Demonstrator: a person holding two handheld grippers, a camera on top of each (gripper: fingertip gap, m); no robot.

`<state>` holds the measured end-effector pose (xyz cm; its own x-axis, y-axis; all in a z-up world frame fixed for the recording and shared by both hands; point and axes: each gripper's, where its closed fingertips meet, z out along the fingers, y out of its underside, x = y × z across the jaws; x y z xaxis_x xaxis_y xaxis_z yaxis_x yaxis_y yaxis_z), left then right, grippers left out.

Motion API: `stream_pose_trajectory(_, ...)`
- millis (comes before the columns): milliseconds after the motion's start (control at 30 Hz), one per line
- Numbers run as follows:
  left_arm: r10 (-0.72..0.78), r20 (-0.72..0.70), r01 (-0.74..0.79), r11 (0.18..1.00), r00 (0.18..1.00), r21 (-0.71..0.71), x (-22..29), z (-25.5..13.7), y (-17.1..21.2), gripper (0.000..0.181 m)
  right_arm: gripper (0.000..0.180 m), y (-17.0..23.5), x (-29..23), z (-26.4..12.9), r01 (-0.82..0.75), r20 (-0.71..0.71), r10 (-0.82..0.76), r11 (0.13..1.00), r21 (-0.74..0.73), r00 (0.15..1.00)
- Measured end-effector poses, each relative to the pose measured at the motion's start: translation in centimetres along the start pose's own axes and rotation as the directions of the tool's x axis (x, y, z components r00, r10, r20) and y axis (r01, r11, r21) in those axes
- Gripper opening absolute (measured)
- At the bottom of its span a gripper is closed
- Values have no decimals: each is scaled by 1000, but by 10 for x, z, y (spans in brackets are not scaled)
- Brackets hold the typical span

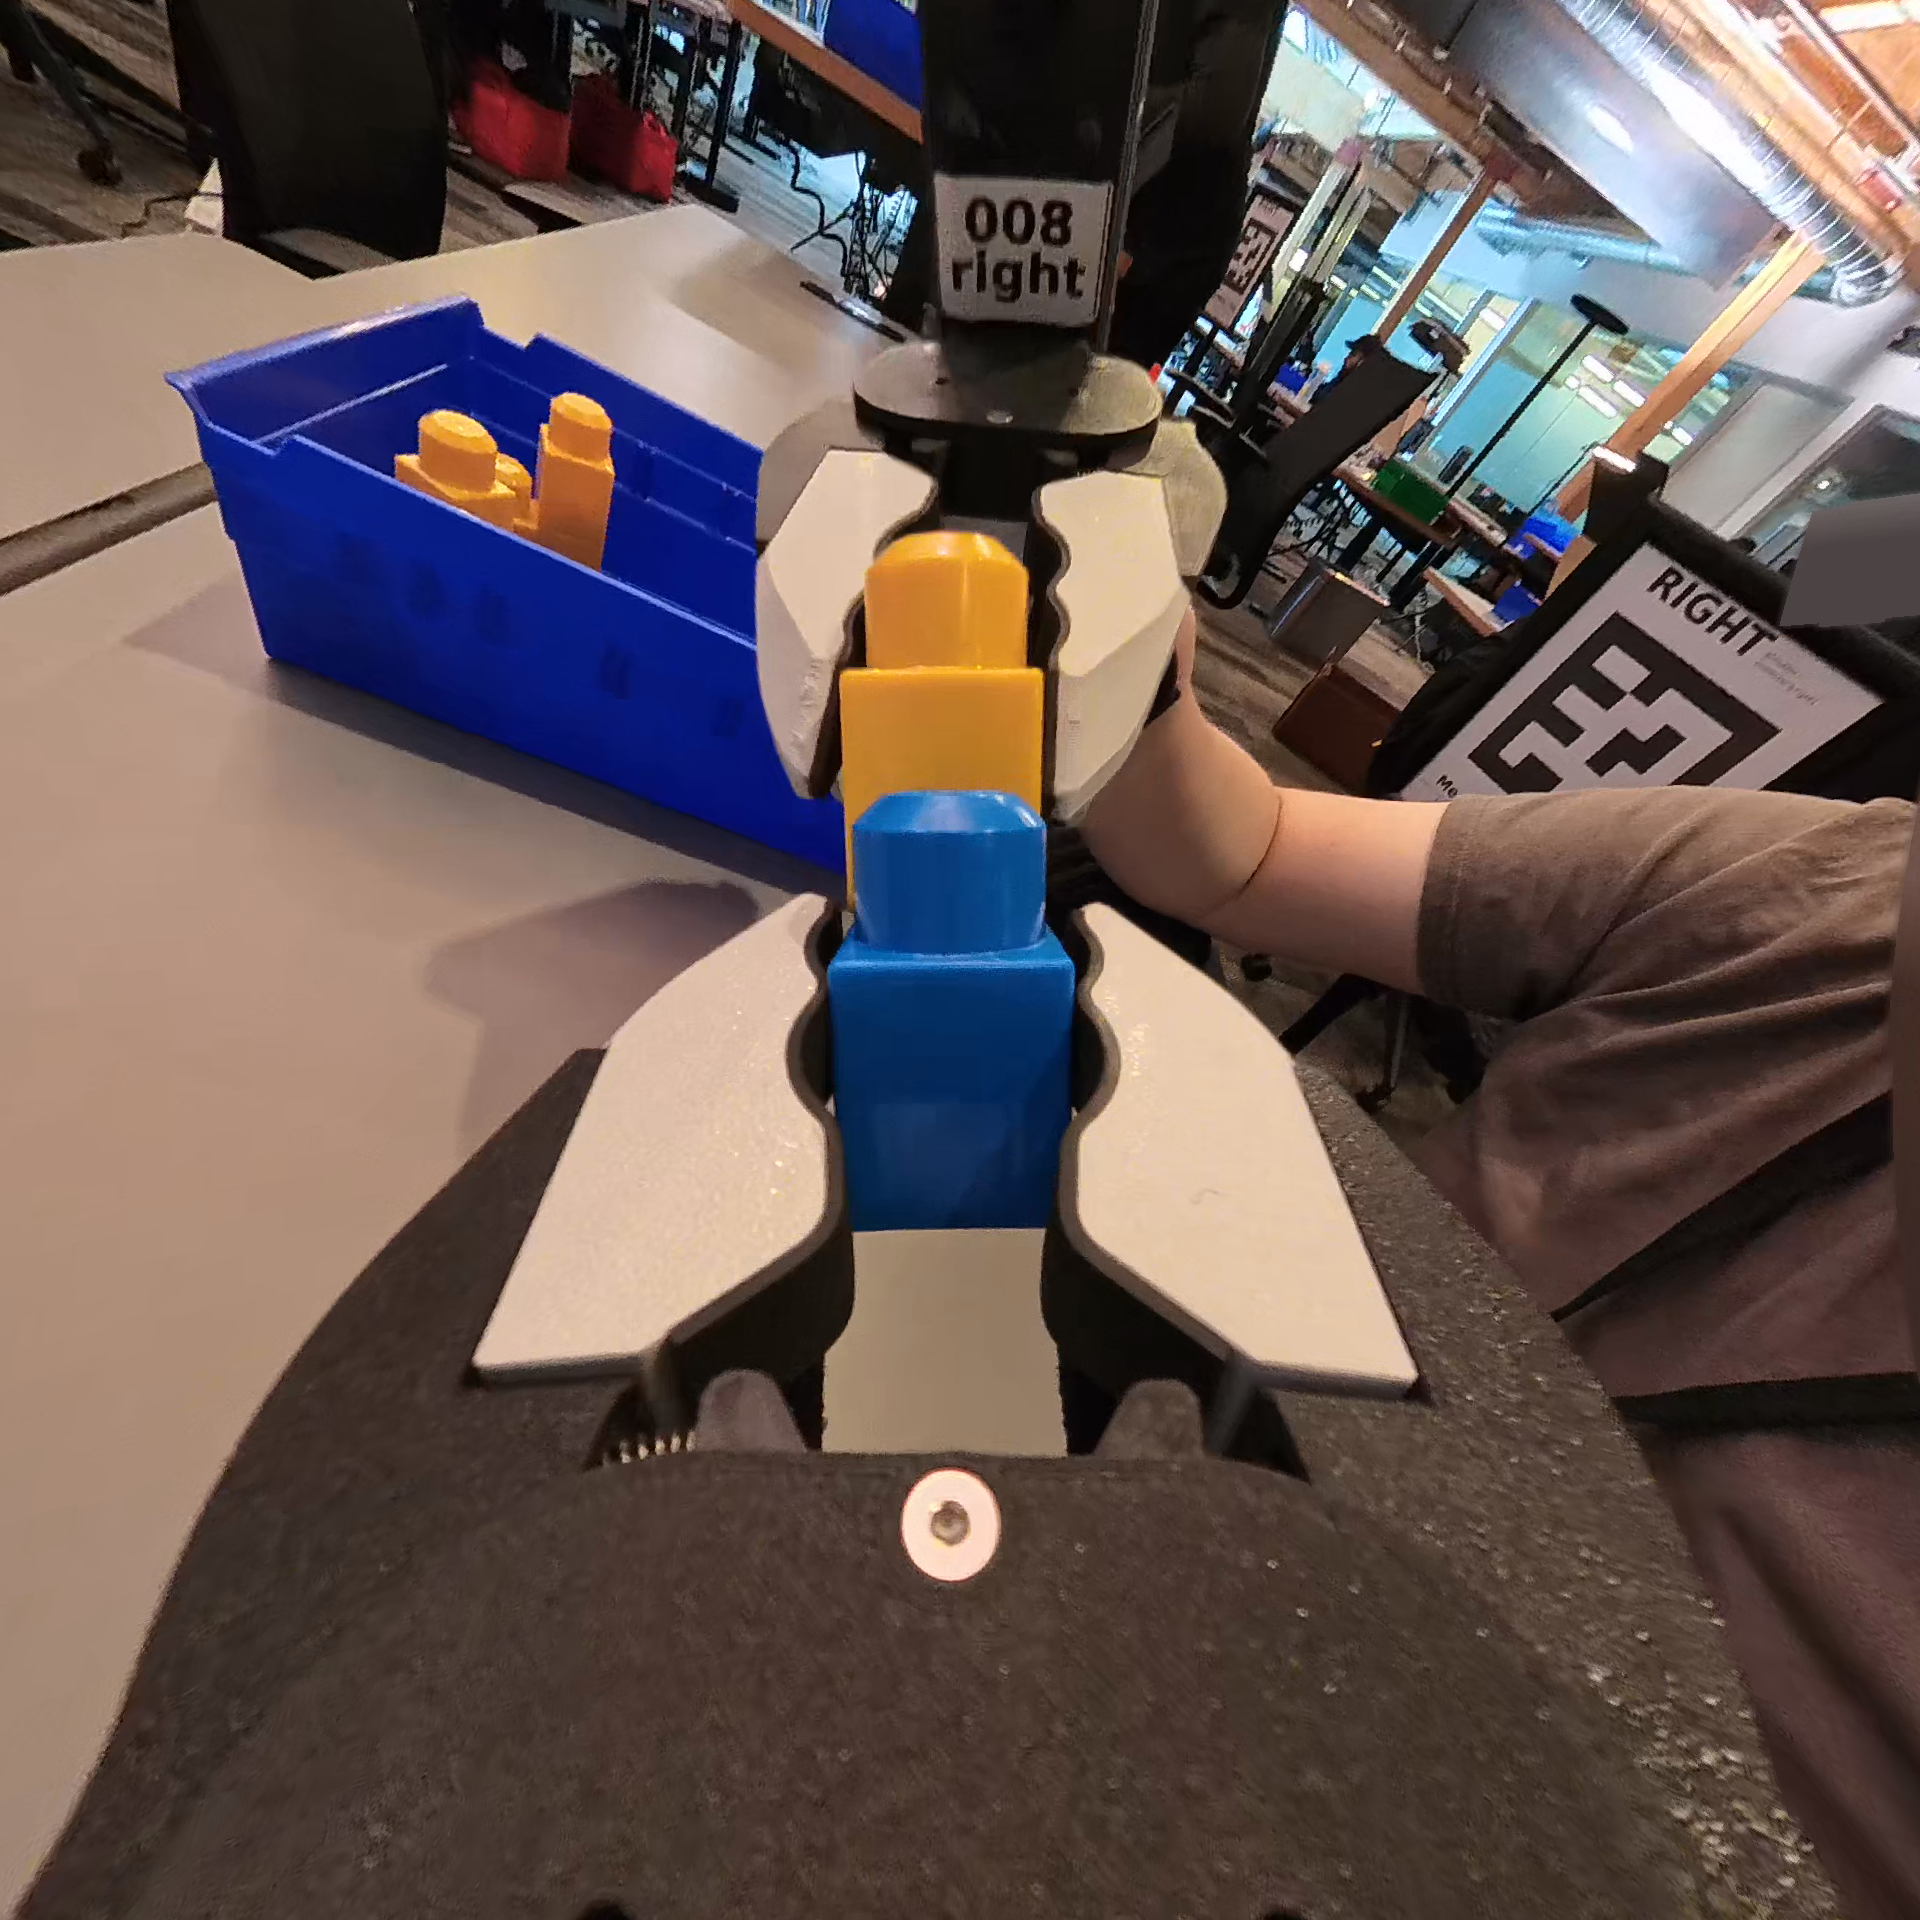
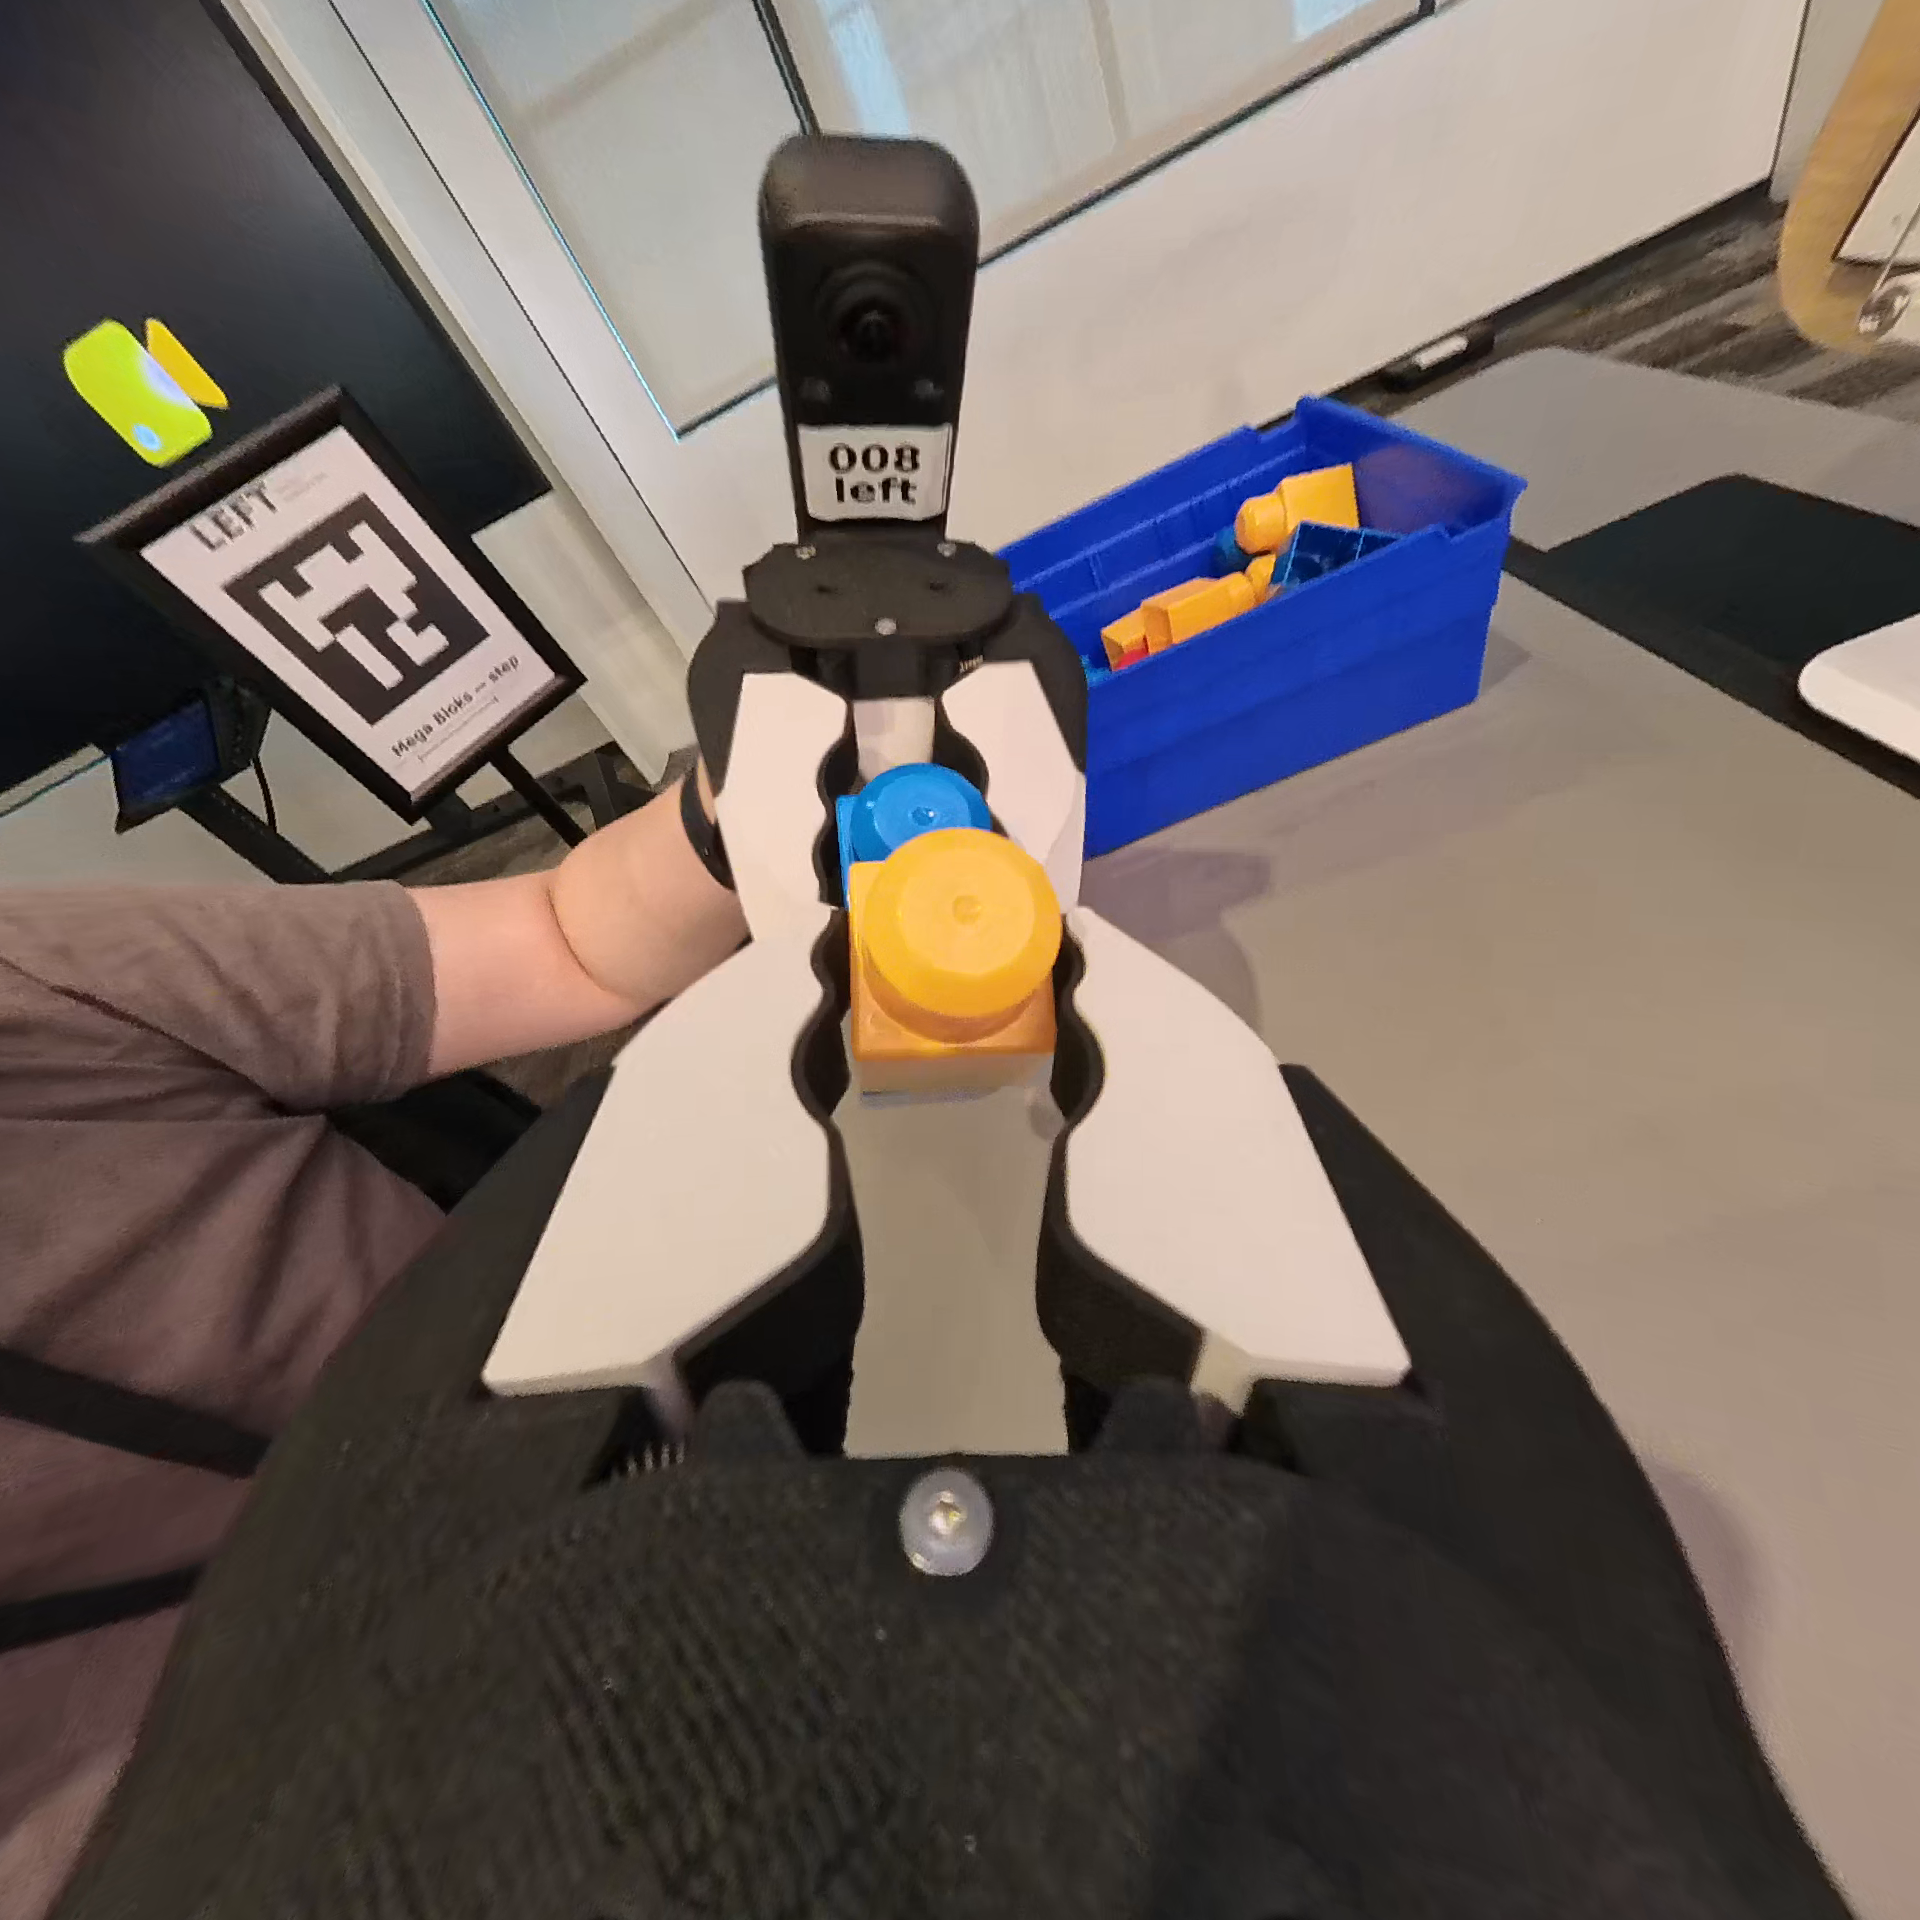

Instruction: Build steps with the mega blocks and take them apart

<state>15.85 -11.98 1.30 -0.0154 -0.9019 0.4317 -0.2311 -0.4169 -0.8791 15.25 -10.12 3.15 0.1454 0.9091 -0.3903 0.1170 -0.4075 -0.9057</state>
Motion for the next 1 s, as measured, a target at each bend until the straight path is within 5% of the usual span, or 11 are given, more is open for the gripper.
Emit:
stream_pose_trajectory(300,15,-15,-15,999,1000,35,8,-9,-12,41,46,-4,-5,4,-13,49,11,999,35,999)
stream_pose_trajectory(667,-35,-10,36,998,999,60,-1,-8,-8,53,36,-11,3,-5,-103,87,95,991,90,992)
stream_pose_trajectory(1000,-66,-18,68,991,998,119,-7,2,-10,40,37,-15,8,-10,-68,47,62,990,120,997)
